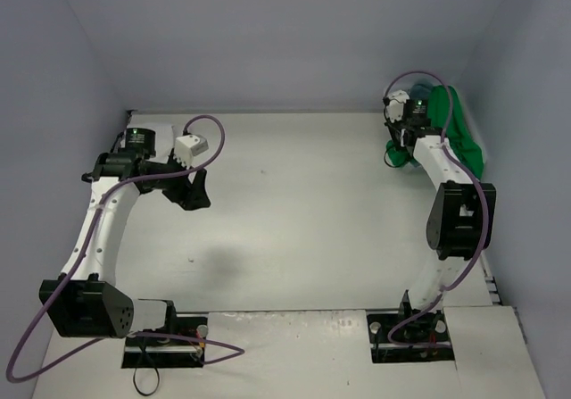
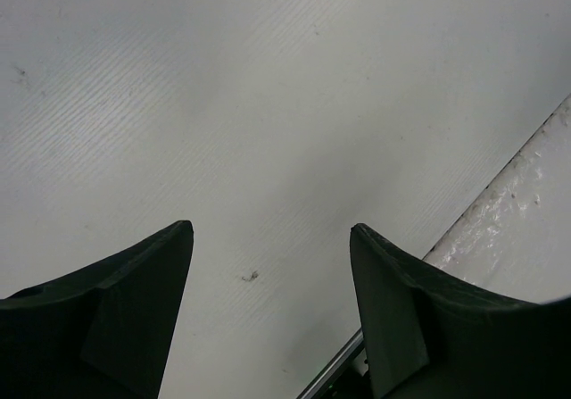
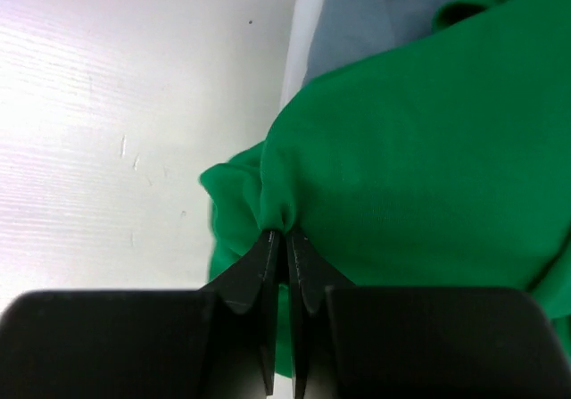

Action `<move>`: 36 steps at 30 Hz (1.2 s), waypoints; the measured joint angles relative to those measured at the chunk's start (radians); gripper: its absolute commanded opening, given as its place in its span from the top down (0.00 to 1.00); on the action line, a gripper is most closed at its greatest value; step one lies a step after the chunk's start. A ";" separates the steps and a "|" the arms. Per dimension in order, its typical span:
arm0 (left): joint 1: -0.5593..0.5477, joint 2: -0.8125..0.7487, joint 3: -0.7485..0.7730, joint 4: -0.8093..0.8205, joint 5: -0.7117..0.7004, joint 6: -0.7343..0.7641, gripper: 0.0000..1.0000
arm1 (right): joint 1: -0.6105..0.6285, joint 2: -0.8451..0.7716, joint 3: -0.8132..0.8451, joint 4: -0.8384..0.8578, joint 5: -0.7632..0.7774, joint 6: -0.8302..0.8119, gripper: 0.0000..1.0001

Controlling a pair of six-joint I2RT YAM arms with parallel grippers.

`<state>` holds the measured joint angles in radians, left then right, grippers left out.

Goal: Fold and stack the t-shirts

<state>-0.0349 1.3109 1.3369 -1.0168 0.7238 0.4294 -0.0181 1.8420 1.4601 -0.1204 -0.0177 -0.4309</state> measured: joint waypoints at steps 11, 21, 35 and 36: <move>0.075 -0.042 -0.051 0.078 0.012 -0.049 0.32 | 0.006 -0.018 -0.040 0.031 -0.010 0.015 1.00; 0.097 -0.043 -0.060 0.121 0.008 -0.100 0.31 | 0.056 -0.231 0.095 -0.140 -0.084 -0.026 1.00; 0.100 -0.064 -0.077 0.146 0.017 -0.124 0.31 | 0.478 -0.621 0.277 -0.361 -0.206 -0.017 1.00; 0.100 -0.068 -0.078 0.147 0.017 -0.125 0.31 | 0.478 -0.643 0.267 -0.364 -0.224 -0.014 1.00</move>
<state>0.0650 1.2427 1.2591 -0.8696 0.7406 0.3046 0.4595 1.1988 1.7275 -0.4839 -0.2420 -0.4446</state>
